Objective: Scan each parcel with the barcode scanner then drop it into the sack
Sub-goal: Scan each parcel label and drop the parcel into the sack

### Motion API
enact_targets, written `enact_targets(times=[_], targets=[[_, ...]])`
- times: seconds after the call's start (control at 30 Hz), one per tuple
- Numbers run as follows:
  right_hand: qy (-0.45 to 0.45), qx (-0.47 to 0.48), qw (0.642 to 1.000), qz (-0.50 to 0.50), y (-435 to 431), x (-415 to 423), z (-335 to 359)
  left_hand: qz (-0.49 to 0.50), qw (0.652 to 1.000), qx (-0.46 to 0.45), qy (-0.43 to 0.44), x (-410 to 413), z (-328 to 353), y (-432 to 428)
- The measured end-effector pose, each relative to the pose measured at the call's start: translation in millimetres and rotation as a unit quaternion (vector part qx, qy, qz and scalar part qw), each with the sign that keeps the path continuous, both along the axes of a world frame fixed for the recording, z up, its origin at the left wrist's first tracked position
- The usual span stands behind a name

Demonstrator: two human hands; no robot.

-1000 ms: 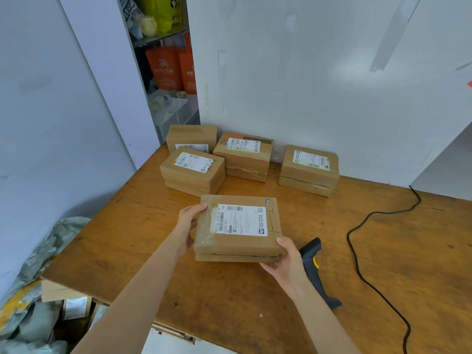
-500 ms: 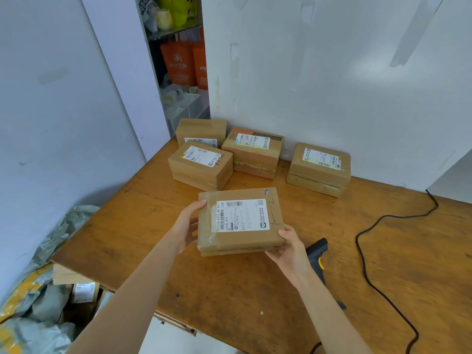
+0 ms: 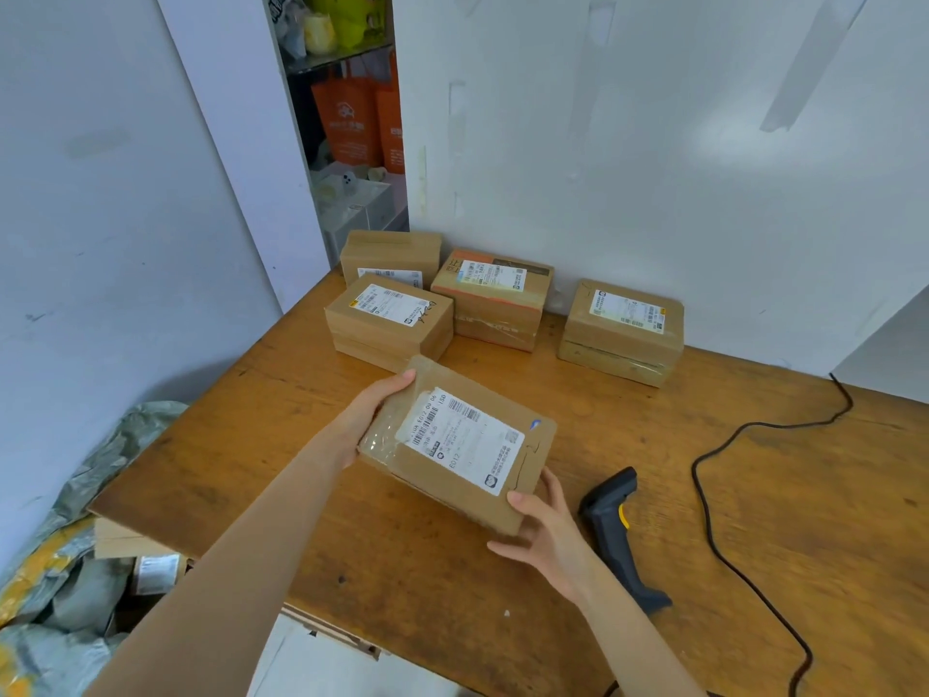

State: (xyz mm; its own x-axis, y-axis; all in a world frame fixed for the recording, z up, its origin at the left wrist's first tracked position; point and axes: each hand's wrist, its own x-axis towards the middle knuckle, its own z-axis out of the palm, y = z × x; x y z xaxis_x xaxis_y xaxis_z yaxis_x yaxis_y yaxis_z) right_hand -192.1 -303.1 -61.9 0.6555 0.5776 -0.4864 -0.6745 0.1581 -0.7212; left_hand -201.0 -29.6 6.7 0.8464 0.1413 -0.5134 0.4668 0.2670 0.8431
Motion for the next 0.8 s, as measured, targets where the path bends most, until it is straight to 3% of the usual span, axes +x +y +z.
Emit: enact_targets(times=[0.13, 0.27, 0.43, 0.63, 0.73, 0.8], targets=[[0.066, 0.093, 0.993, -0.026, 1, -14, -5, -0.015, 0.999, 0.048, 0.010, 9, 11, 0], [0.089, 0.154, 0.980, -0.093, 6, -26, -7, 0.035, 0.995, 0.089, 0.031, 10, 8, -13], [0.090, 0.145, 0.979, -0.110, 12, -39, -7, 0.131, 0.989, -0.064, -0.016, 5, -10, -37], [0.052, 0.056, 0.992, -0.102, 9, -51, -1, 0.159, 0.985, -0.008, -0.060, 11, -24, -61], [-0.043, -0.085, 0.993, -0.074, 3, -56, 4, 0.180, 0.982, 0.000, -0.056, 15, -25, -62], [-0.127, -0.190, 0.966, -0.124, -7, -57, 1, 0.199, 0.979, -0.001, -0.053, 16, -26, -59]])
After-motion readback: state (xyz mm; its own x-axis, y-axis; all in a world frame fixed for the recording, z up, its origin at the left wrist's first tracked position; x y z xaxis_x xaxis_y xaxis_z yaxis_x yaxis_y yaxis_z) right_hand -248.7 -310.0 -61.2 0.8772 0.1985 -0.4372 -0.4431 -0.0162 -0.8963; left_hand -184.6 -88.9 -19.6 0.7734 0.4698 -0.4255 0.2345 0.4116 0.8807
